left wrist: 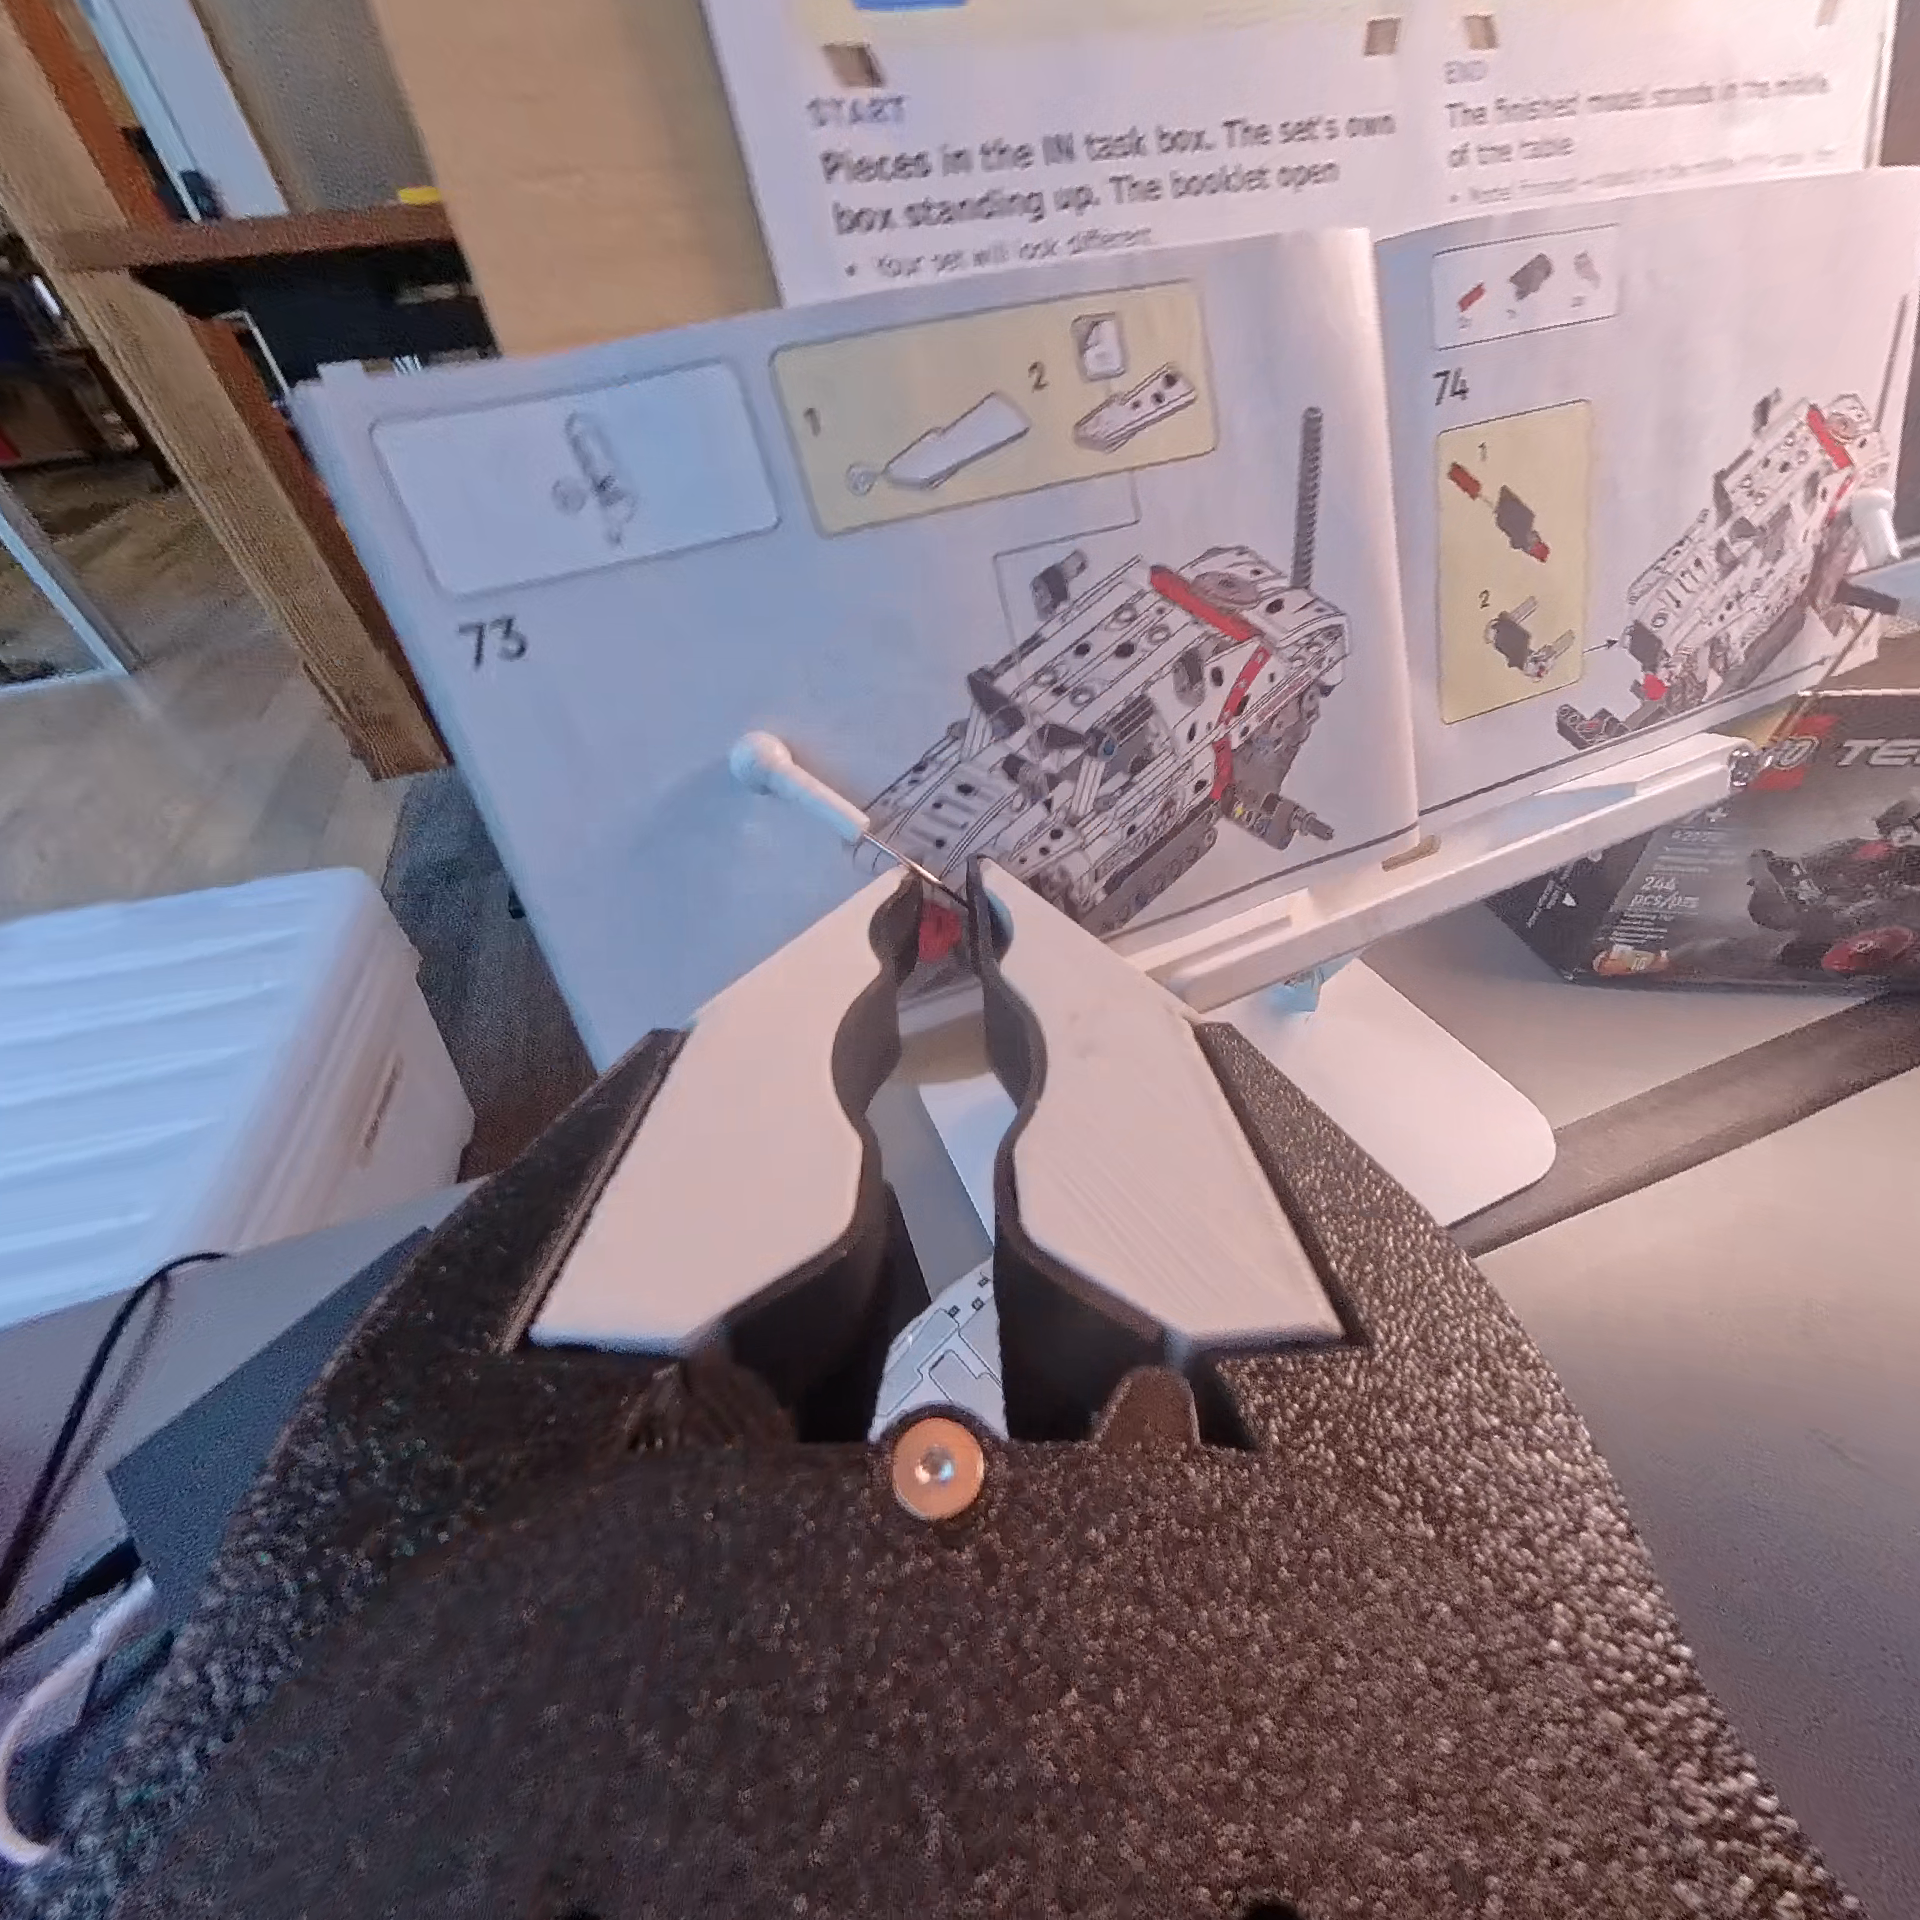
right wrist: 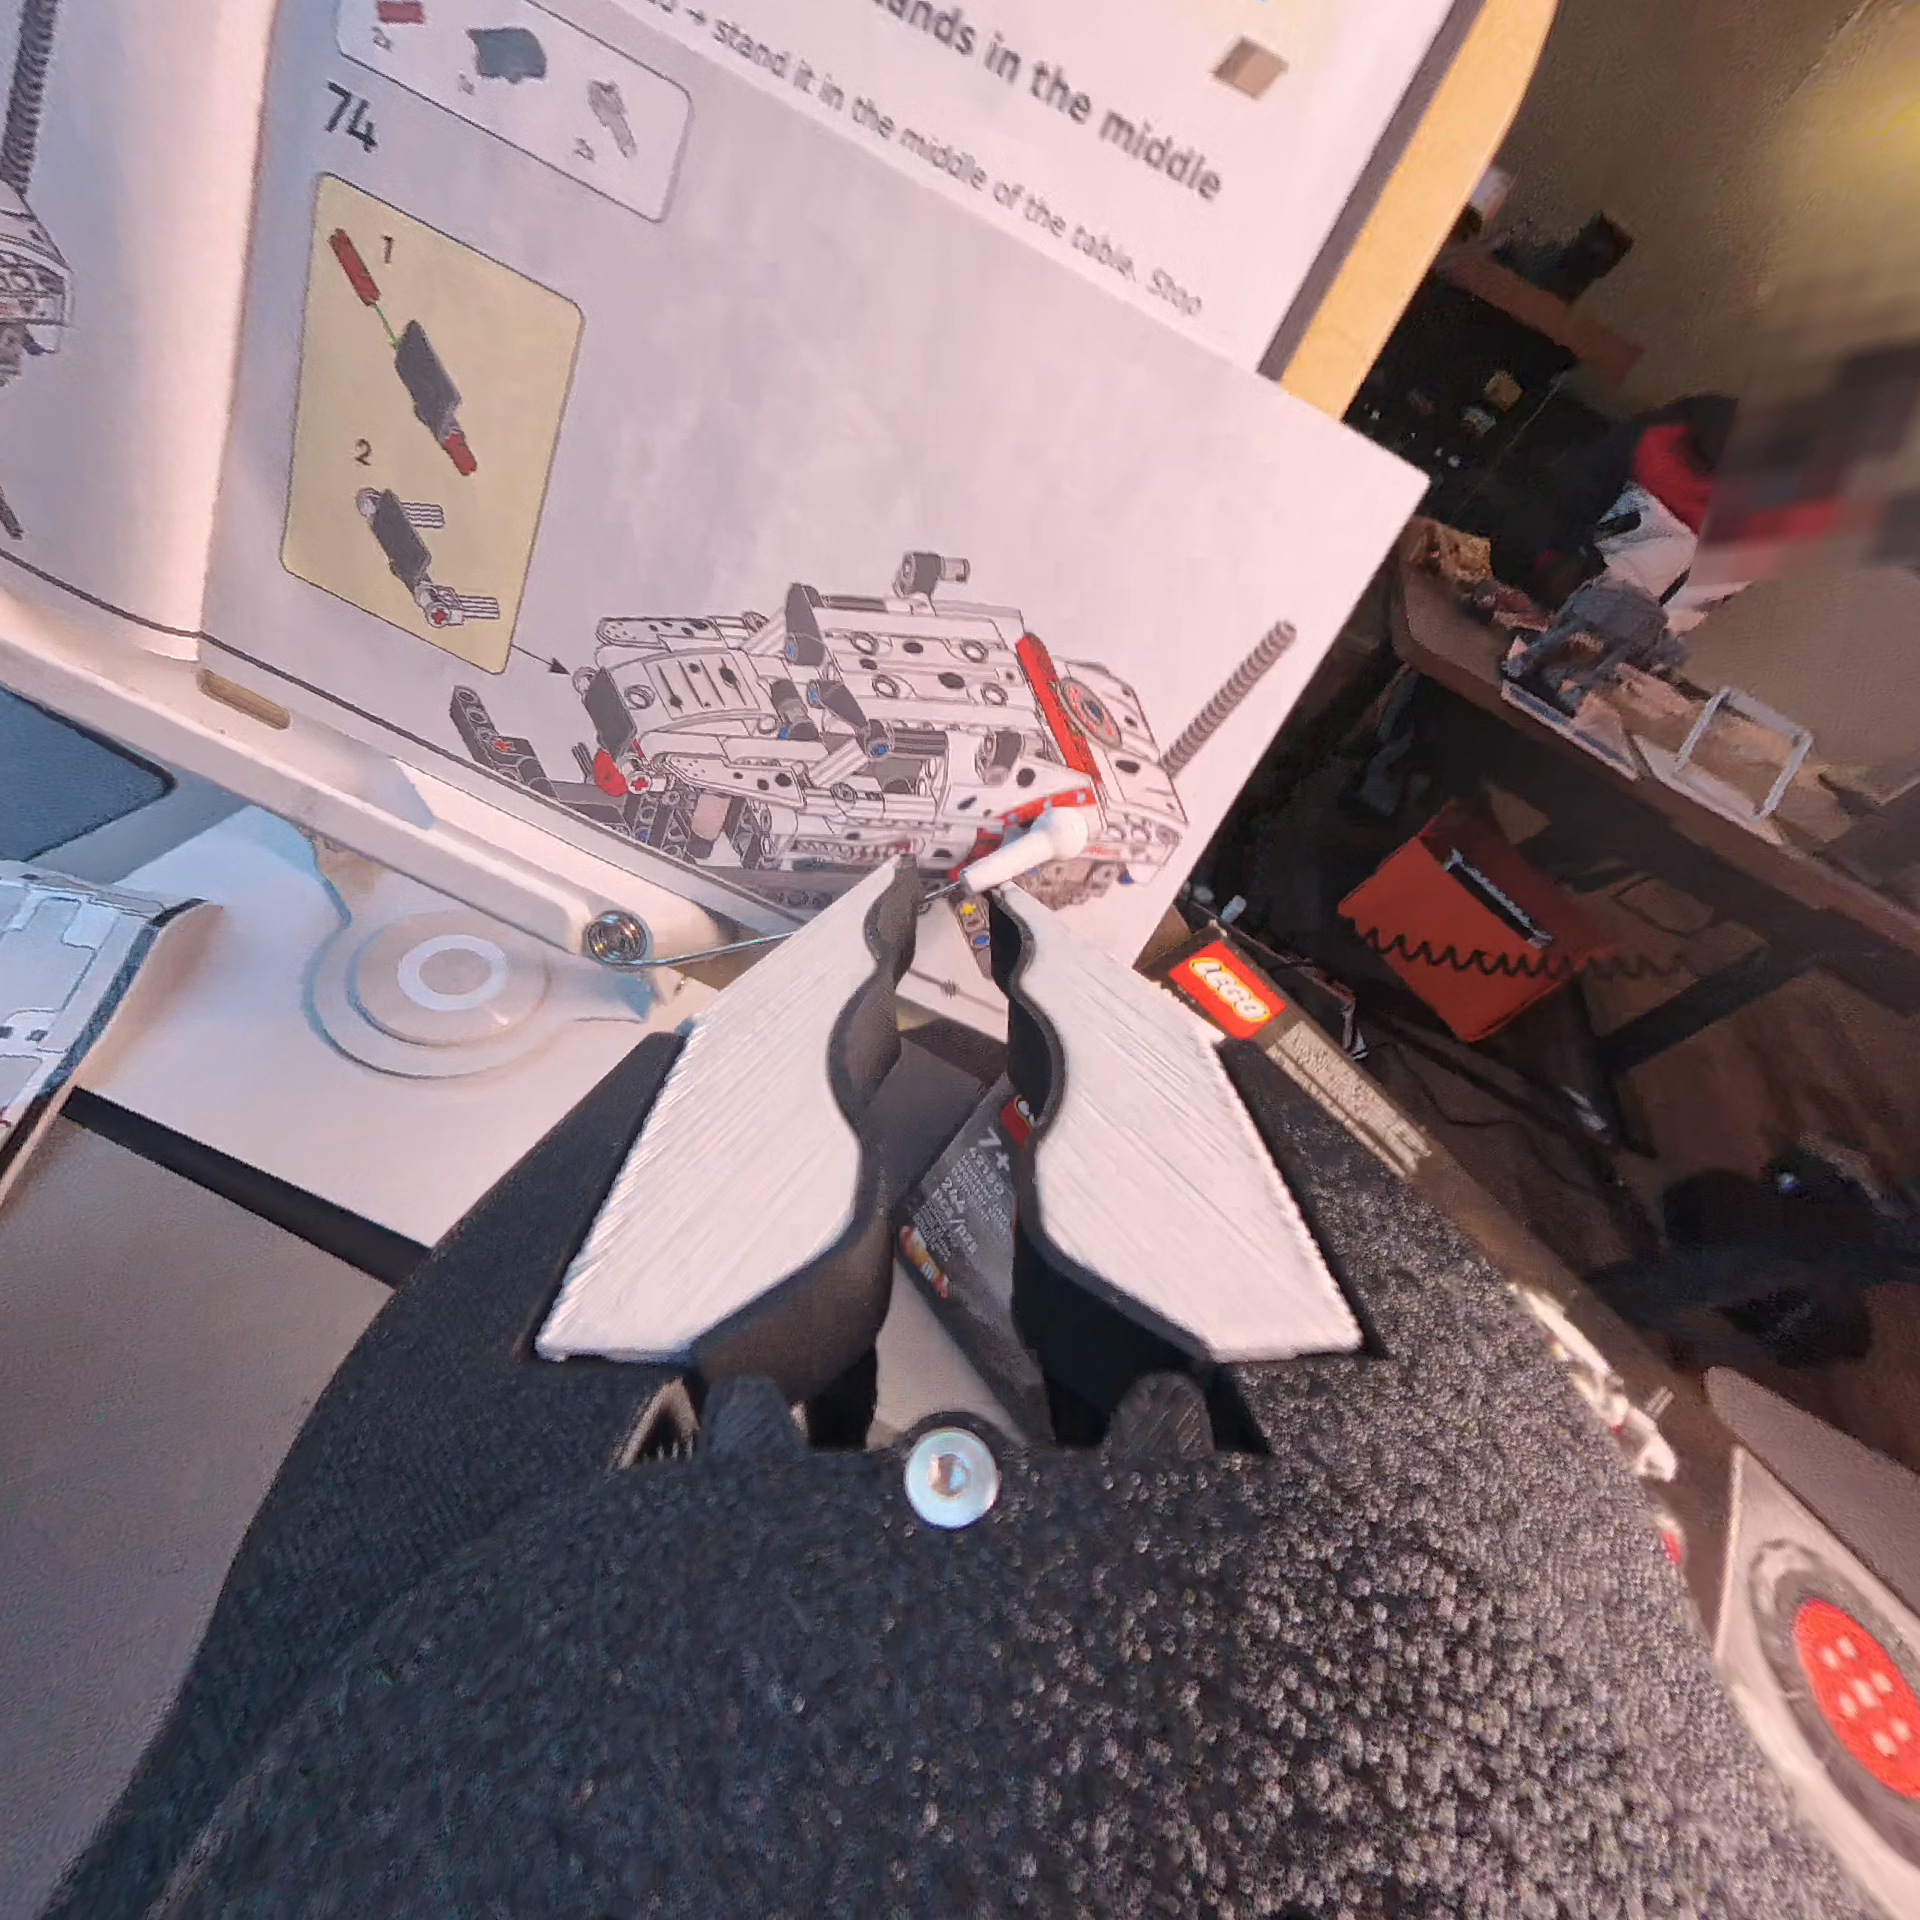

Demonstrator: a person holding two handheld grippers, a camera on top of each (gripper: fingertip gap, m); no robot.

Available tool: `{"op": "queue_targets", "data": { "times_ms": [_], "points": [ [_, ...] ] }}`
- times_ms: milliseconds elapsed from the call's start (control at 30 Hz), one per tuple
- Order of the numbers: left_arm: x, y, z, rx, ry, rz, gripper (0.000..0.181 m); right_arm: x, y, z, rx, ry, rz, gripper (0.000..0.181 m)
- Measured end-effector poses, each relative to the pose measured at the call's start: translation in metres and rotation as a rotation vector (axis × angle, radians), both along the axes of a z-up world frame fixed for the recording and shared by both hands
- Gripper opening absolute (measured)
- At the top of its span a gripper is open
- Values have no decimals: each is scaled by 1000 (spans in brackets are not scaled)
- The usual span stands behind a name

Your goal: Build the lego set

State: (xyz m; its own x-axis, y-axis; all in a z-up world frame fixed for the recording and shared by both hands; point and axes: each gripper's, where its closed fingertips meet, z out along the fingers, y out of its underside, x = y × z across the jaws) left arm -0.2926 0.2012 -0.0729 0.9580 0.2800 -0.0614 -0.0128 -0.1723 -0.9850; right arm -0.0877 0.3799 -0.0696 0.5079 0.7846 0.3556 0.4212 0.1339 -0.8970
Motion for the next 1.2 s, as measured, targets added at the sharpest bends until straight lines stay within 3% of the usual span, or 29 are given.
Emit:
{"op": "queue_targets", "data": {
  "times_ms": [200,300,433,633,733,800,900,1000,1133,1200],
  "points": [
    [-4,-19,-24,44,-180,0,17,16,-6,-26,-336,261,14,21],
    [-5,-26,-36,19,-234,8,15,25,-10,-44,-458,307,21,41],
    [-13,-39,-59,-58,-271,65,12,45,-11,-46,-358,305,-13,42],
    [11,-42,-18,98,-261,3,14,19,-36,3,-135,224,84,65],
    [33,-31,5,123,-182,-51,24,-11,-31,23,-121,186,63,92],
    [49,-20,17,120,-131,-95,32,-34,-29,27,-138,145,46,108],
    [71,-6,26,99,-97,-173,40,-60,-23,11,-139,37,-15,115],
    [88,0,36,101,-70,-238,43,-63,-20,10,-37,-3,-75,87],
    [104,11,39,75,-64,-306,43,-67,-38,9,19,23,5,42],
    [112,19,39,56,-89,-346,46,-63,-44,15,91,53,30,33]
  ]
}}
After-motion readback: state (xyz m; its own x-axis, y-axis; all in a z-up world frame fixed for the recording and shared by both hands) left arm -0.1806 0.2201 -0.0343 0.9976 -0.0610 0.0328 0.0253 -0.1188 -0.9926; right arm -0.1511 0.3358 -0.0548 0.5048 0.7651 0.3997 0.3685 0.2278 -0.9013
